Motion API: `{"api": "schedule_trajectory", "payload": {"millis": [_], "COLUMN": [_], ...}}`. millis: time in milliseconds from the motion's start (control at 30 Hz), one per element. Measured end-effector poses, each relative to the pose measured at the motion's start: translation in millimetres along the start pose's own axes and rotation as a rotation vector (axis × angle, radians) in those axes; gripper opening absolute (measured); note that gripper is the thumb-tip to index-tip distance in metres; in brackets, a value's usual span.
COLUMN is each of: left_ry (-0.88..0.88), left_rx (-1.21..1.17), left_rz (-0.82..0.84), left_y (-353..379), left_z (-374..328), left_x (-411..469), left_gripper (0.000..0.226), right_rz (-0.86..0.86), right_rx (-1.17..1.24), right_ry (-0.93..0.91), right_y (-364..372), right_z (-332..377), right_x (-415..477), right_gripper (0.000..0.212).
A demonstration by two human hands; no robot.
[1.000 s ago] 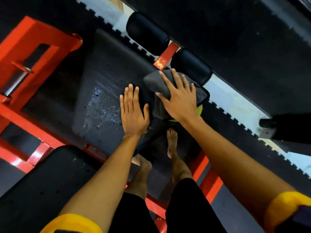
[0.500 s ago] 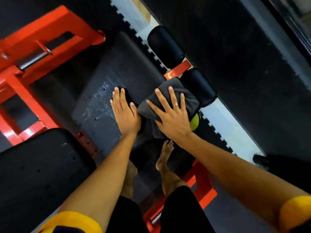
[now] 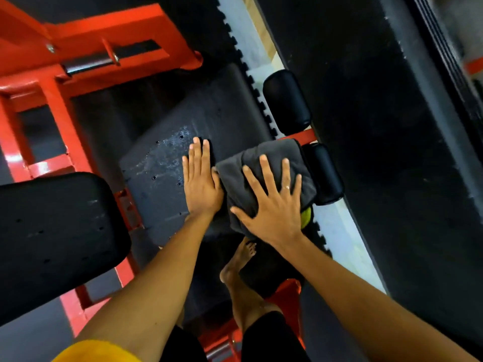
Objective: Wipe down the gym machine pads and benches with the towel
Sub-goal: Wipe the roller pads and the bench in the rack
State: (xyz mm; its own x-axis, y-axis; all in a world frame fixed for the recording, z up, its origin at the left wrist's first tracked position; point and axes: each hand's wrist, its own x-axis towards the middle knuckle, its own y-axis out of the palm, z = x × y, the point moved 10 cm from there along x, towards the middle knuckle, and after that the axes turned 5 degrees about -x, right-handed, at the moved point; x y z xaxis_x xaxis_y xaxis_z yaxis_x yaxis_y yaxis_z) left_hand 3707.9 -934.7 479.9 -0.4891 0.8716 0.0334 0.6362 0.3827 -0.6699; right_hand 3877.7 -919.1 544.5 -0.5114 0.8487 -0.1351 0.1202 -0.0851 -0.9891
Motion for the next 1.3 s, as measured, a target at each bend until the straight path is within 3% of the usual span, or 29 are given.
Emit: {"api": "schedule_trajectory", "payload": {"millis": [133, 433, 533, 733, 800, 967, 1167, 1300], "left_ry": [-0.067, -0.123, -0.108, -0.202, -0.277, -0.277, -0.286, -0.313], "left_rx": [-0.07, -0.137, -0.094, -0.004, 0.085, 0.123, 0.153, 0.143], "left_rz": [-0.023, -0.138, -0.132, -0.19, -0.185, -0.203, -0.208, -0.211], "left_y": [-5.5, -11.4, -10.6, -16.4, -15.2, -13.3, -14.7, -17.4], "left_z": [1.9, 4.0, 4.8, 27.2, 36.8, 36.6, 32.3, 31.0], "left_x": [3.2, 21.7, 30.2, 58.2, 67.5, 67.2, 67.7, 68.0], "left_gripper": [0.067, 0.067, 0.06, 0.054, 0.057, 0.057, 0.057, 0.058], "right_rz": [-0.012, -0.043, -0.055, 0.059, 0.072, -0.017, -0.058, 0.037], "right_rx": [0.006, 0.118, 0.176, 0.076, 0.054, 0.041, 0.024, 0.031], "right_ry": [-0.05, 0.008, 0.05, -0.095, -0.135, -0.17, -0.188, -0.134], "right_y": [4.7, -17.1, -21.2, -3.8, 2.6, -3.5, -21.1, -24.6], "right_z": [4.5, 26.4, 15.3, -11.2, -9.4, 13.1, 44.0, 62.6], "right_x": [32.2, 174.1, 151.5, 52.7, 59.5, 108.6, 214.5, 267.2], "right_gripper": [0.072, 0.067, 0.068, 0.103, 0.097, 0.071, 0.069, 0.067]}}
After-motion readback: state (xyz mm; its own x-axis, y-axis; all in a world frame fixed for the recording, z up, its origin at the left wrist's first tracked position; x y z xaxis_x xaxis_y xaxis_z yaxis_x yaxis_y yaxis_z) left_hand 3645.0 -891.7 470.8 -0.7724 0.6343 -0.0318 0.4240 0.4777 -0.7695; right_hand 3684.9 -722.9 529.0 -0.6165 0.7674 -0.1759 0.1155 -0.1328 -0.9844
